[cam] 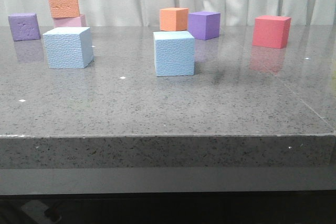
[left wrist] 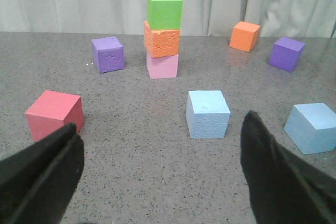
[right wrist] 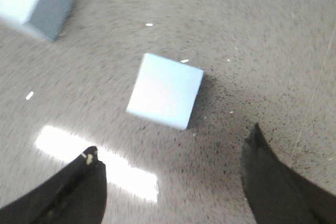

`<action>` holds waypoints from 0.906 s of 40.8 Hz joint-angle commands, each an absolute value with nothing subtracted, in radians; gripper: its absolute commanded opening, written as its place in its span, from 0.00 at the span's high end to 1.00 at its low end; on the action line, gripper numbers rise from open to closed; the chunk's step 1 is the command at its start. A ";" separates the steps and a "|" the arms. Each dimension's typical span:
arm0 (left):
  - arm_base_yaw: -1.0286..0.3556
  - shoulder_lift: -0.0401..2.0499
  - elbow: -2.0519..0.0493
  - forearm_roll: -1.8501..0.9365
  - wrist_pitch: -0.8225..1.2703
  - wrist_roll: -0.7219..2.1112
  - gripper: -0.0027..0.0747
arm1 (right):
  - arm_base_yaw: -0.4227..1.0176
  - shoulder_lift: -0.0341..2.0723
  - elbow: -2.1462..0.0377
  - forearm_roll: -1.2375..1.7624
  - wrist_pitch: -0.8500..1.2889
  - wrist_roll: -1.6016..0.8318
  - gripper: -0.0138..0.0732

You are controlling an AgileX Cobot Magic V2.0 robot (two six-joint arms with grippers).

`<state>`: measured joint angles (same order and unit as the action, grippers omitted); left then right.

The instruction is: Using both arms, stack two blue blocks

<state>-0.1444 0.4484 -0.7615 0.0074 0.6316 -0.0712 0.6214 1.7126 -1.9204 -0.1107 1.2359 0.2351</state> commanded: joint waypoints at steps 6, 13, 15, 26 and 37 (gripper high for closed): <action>-0.152 0.463 -0.786 0.000 0.558 -0.079 0.19 | 0.524 1.485 -1.788 0.096 1.191 -0.062 0.22; -0.152 0.463 -0.786 0.000 0.558 -0.079 0.19 | 0.474 1.337 -1.556 0.099 1.028 -0.070 0.22; -0.152 0.463 -0.786 0.000 0.558 -0.079 0.19 | 0.474 1.290 -1.497 0.099 0.978 -0.084 0.22; -0.152 0.463 -0.786 0.000 0.558 -0.079 0.19 | 0.479 1.039 -1.130 0.129 0.684 -0.086 0.22; -0.152 0.463 -0.786 0.000 0.558 -0.079 0.19 | 0.479 0.843 -0.841 0.104 0.426 -0.087 0.22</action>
